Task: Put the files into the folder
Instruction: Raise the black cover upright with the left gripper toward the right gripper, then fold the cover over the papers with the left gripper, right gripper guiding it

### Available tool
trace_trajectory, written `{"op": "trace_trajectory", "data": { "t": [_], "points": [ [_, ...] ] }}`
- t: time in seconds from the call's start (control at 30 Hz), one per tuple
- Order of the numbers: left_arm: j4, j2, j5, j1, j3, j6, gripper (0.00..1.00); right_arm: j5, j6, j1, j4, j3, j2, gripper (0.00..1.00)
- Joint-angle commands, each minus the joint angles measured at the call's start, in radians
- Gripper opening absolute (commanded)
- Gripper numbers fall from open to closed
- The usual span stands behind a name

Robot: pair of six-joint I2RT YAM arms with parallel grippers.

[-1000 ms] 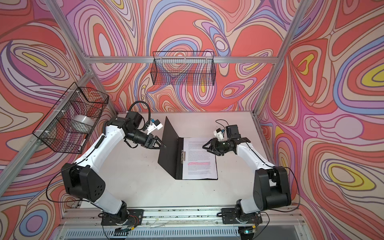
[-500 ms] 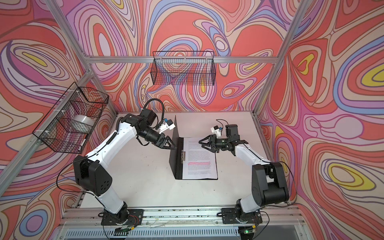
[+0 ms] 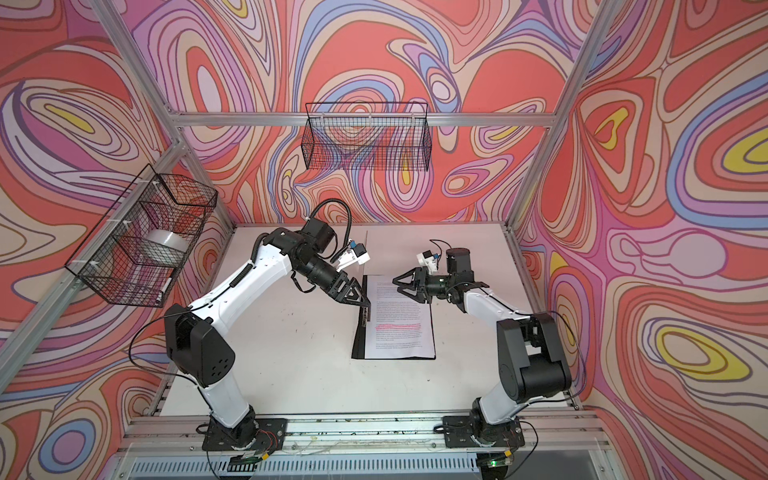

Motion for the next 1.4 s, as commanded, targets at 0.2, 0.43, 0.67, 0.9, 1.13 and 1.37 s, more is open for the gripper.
{"op": "trace_trajectory", "data": {
  "t": [0.2, 0.43, 0.67, 0.9, 1.13, 1.37],
  "points": [
    [-0.01, 0.007, -0.025, -0.009, 0.029, 0.005, 0.89, -0.015, 0.058, 0.013, 0.087, 0.007, 0.004, 0.5],
    [-0.003, 0.026, -0.013, -0.023, 0.046, 0.0, 1.0, -0.021, 0.084, 0.013, 0.112, 0.017, -0.003, 0.5],
    [0.02, 0.036, -0.047, -0.069, 0.09, -0.01, 1.0, -0.029, 0.103, 0.013, 0.125, 0.015, -0.034, 0.5],
    [0.007, 0.056, -0.047, -0.082, 0.114, -0.012, 1.0, -0.037, 0.122, 0.015, 0.146, 0.02, -0.043, 0.5],
    [0.027, 0.031, -0.068, -0.081, 0.104, -0.023, 1.0, -0.042, 0.147, 0.015, 0.19, 0.01, -0.048, 0.5],
    [0.026, 0.016, -0.092, -0.082, 0.093, -0.017, 1.0, -0.042, 0.156, 0.017, 0.203, 0.001, -0.048, 0.5]
  ]
}}
